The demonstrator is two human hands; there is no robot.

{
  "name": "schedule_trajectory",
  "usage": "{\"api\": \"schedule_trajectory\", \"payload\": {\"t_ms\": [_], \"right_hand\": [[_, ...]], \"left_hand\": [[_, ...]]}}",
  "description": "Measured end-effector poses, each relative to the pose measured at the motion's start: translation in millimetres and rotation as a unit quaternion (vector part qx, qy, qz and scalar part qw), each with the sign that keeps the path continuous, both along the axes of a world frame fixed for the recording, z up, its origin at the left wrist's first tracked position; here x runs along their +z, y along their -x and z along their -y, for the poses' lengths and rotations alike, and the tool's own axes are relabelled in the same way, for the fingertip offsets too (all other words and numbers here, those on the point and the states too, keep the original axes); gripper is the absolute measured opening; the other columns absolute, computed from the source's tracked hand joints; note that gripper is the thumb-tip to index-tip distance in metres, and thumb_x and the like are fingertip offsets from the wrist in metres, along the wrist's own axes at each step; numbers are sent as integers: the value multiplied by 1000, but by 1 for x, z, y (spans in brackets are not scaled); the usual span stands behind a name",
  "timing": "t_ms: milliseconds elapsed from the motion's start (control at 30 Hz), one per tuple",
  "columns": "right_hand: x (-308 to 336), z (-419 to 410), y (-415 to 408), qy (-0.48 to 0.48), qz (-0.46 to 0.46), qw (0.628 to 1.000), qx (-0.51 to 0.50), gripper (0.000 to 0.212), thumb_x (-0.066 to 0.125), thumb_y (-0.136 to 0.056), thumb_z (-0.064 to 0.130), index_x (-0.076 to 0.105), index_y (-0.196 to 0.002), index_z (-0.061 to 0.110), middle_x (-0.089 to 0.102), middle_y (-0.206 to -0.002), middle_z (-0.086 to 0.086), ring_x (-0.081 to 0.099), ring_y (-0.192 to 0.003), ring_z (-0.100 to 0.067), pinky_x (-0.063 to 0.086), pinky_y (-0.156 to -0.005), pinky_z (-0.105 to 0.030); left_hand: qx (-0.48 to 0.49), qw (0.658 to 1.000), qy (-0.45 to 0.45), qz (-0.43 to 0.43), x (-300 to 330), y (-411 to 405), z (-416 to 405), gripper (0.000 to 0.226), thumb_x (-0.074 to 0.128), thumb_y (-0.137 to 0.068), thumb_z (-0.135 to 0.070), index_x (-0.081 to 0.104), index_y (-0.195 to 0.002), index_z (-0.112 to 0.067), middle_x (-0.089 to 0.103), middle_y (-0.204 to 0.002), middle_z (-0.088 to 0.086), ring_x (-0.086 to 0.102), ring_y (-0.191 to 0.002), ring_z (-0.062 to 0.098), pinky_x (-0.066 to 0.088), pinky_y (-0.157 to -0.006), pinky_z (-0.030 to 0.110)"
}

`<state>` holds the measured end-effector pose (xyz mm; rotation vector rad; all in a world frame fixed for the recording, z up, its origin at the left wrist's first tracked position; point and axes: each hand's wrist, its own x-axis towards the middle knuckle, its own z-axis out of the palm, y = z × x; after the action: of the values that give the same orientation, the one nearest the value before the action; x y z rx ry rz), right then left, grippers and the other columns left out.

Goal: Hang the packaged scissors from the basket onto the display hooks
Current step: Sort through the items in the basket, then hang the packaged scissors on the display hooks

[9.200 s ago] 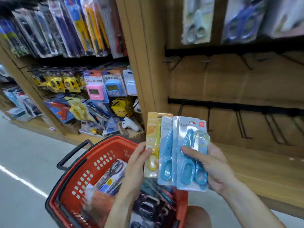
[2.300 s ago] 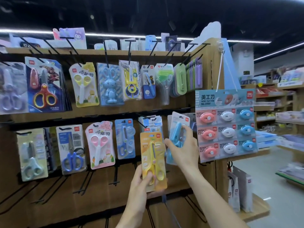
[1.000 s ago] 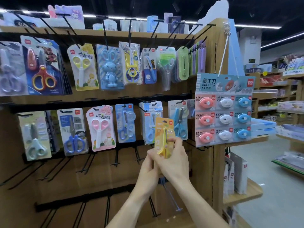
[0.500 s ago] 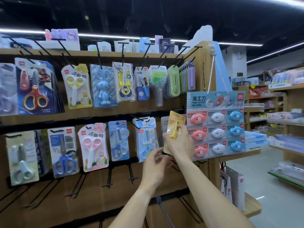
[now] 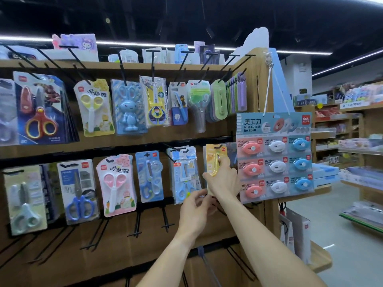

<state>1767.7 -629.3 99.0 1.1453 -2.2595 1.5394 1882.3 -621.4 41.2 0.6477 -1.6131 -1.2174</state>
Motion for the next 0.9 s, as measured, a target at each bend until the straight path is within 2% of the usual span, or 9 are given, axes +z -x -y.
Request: {"api": "schedule_trajectory", "payload": {"t_ms": [67, 200, 267, 367, 433, 500, 633, 767, 900], "right_hand": [[-2, 7, 1, -13, -2, 1000, -5, 72, 80, -87, 37, 37, -143, 25, 59, -128, -17, 59, -116, -38, 52, -87, -46], [-16, 5, 0, 8, 17, 1000, 13, 75, 79, -88, 29, 37, -149, 28, 53, -136, -18, 55, -124, -39, 49, -96, -46], [-29, -4, -7, 40, 16, 998, 36, 68, 77, -91, 27, 41, -148, 29, 52, -139, -14, 55, -125, -35, 49, -96, -45], [-56, -26, -32, 79, -14, 992, 100, 61, 74, -93, 33, 45, -146, 34, 54, -139, -3, 56, -126, -26, 51, -94, -42], [-78, -40, -57, 90, -26, 985, 147, 57, 74, -92, 37, 50, -143, 35, 58, -135, 3, 56, -125, -20, 50, -94, -38], [-100, -52, -89, 101, -24, 970, 219, 53, 76, -91, 36, 55, -140, 32, 62, -128, 6, 58, -122, -14, 48, -96, -34], [-150, -65, -175, 69, -1, 923, 380, 47, 75, -94, 28, 58, -137, 31, 65, -127, 10, 59, -122, -2, 51, -105, -33], [-204, -79, -284, -21, 24, 850, 526, 49, 75, -94, 28, 57, -139, 33, 64, -129, 13, 58, -120, 2, 47, -104, -23], [-264, -102, -387, -94, 37, 779, 619, 50, 77, -91, 21, 58, -138, 27, 65, -128, 11, 60, -121, -6, 46, -105, -26]], "left_hand": [[16, 1000, 5, 24, -4, -1, 6, 27, 57, -109, -21, 60, -136, -20, 82, -96, 1, 79, -91, 12, 61, -75, 20], [23, 999, 23, 42, -14, -9, 12, 28, 57, -109, -21, 61, -137, -20, 82, -96, -2, 77, -88, 9, 60, -77, 23], [39, 997, 38, 48, -16, -18, 13, 28, 58, -108, -20, 64, -135, -18, 81, -94, -4, 77, -85, 10, 61, -80, 27], [68, 992, 85, 66, -23, -44, 8, 26, 61, -106, -18, 68, -131, -22, 80, -99, -8, 77, -88, 11, 62, -92, 42], [100, 980, 141, 99, -31, -77, 1, 25, 63, -105, -22, 69, -127, -30, 79, -104, -11, 75, -97, 8, 60, -95, 42], [160, 955, 194, 159, -45, -125, -9, 29, 62, -105, -30, 66, -134, -32, 76, -112, -13, 70, -105, 3, 56, -97, 34], [279, 869, 234, 335, -86, -249, -43, 44, 52, -106, -44, 54, -149, -32, 59, -139, -13, 55, -126, 6, 48, -103, 27], [359, 807, 158, 442, -150, -381, -95, 52, 44, -104, -54, 54, -149, -29, 56, -142, -4, 57, -127, 18, 47, -108, 36], [415, 762, 42, 496, -221, -491, -163, 58, 46, -101, -59, 56, -148, -26, 58, -143, 0, 56, -131, 22, 44, -111, 36]]}}
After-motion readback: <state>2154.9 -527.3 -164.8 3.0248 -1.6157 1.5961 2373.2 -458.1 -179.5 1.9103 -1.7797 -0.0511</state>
